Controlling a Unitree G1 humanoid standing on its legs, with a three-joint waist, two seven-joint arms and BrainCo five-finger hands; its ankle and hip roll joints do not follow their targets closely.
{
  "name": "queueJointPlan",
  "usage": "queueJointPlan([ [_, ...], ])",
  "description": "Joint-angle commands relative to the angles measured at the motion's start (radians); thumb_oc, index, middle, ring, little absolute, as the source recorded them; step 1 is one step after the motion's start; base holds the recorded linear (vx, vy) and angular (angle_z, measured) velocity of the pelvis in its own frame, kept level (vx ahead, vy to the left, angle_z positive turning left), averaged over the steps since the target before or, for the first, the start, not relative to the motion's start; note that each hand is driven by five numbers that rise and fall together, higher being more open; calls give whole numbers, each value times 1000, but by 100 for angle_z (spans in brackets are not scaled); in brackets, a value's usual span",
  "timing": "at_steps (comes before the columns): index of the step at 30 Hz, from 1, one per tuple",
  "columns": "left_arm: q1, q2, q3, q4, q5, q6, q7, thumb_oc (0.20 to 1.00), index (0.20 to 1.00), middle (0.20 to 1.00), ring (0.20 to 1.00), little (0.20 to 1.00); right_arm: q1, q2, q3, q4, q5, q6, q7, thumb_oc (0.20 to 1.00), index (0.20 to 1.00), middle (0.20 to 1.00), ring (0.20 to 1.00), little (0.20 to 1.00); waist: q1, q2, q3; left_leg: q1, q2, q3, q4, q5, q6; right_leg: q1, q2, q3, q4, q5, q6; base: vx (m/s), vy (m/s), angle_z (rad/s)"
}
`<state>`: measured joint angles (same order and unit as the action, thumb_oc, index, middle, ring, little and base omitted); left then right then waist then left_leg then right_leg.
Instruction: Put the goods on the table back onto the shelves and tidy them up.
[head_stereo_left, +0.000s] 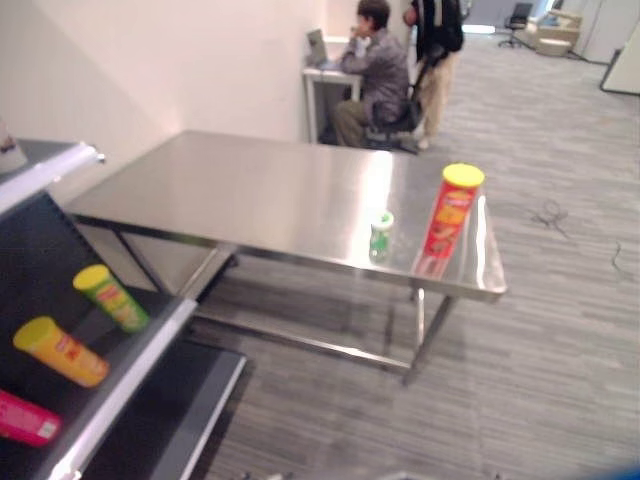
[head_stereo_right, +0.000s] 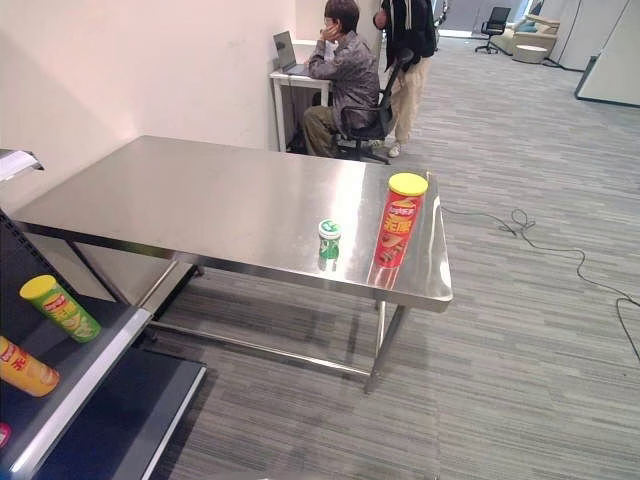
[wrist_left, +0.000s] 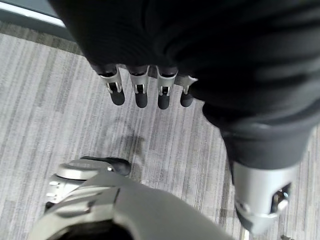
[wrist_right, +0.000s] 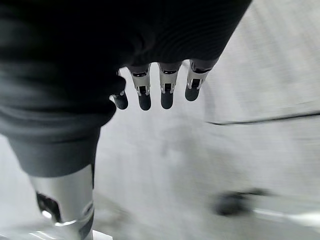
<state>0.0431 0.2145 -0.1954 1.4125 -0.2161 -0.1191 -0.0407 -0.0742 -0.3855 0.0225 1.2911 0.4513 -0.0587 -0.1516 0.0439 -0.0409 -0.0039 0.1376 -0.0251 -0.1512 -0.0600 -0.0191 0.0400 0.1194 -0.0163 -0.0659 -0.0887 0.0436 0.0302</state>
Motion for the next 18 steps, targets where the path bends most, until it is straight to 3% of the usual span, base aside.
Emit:
queueJointPlan([
  [1,-22,-7,48,27,-15,5,17,1000,1000,1000,1000,1000,-18,-141,-80,-518,-261,-28,-188,1000,1000,1000,1000,1000,2,8,-11,-38,52,-32,-27,6,-54,-53,-4,22,36,-34,42,37,-25,-7],
  [2,-21,-7,46,27,-15,5,17,1000,1000,1000,1000,1000,-12,-139,-84,-527,-263,-23,-189,1000,1000,1000,1000,1000,3,8,-12,-37,53,-33,-27,5,-54,-53,-3,22,37,-35,41,33,-34,1],
  [7,-5,-31,107,20,21,32,21,1000,1000,1000,1000,1000,118,-187,-292,-1071,-532,-28,-318,1000,1000,1000,1000,1000,-4,4,-10,-18,82,-39,-27,-16,-63,-44,14,18,42,-55,27,104,-60,2],
  [9,-4,-30,115,10,15,35,21,1000,1000,1000,1000,1000,126,-180,-313,-1146,-568,-28,-324,1000,1000,1000,1000,1000,1,-2,2,-30,86,-36,26,-31,-69,-43,20,22,50,-65,21,60,-69,-2],
  [12,-16,-24,136,-30,-23,34,28,1000,1000,1000,1000,1000,121,-201,-354,-1300,-681,-17,-353,1000,1000,1000,1000,1000,25,-24,72,-182,36,-49,313,-39,-79,-39,16,26,64,-74,3,-62,-88,4],
  [13,-22,-21,140,-42,-39,36,34,1000,1000,1000,1000,1000,109,-214,-367,-1339,-726,-12,-370,1000,1000,1000,1000,1000,39,-28,98,-240,15,-62,395,-17,-71,-36,16,25,68,-75,-5,-40,-63,-1],
  [15,-26,-20,164,-69,-96,32,43,1000,1000,1000,1000,1000,84,-221,-382,-1398,-762,-3,-390,1000,1000,1000,1000,1000,59,-32,116,-334,-25,-57,427,-10,-57,-21,15,16,61,-77,-7,53,-11,-5],
  [16,-22,-23,180,-87,-126,33,42,1000,1000,1000,1000,1000,70,-218,-392,-1442,-780,-4,-394,1000,1000,1000,1000,1000,64,-31,110,-361,-44,-44,395,-37,-46,-18,16,11,50,-80,-2,190,65,15],
  [18,-5,-27,201,-98,-149,31,47,1000,1000,1000,1000,1000,41,-211,-392,-1471,-791,-7,-399,1000,1000,1000,1000,1000,84,-27,92,-382,-73,-28,304,-10,-37,1,23,23,27,-91,2,201,95,13],
])
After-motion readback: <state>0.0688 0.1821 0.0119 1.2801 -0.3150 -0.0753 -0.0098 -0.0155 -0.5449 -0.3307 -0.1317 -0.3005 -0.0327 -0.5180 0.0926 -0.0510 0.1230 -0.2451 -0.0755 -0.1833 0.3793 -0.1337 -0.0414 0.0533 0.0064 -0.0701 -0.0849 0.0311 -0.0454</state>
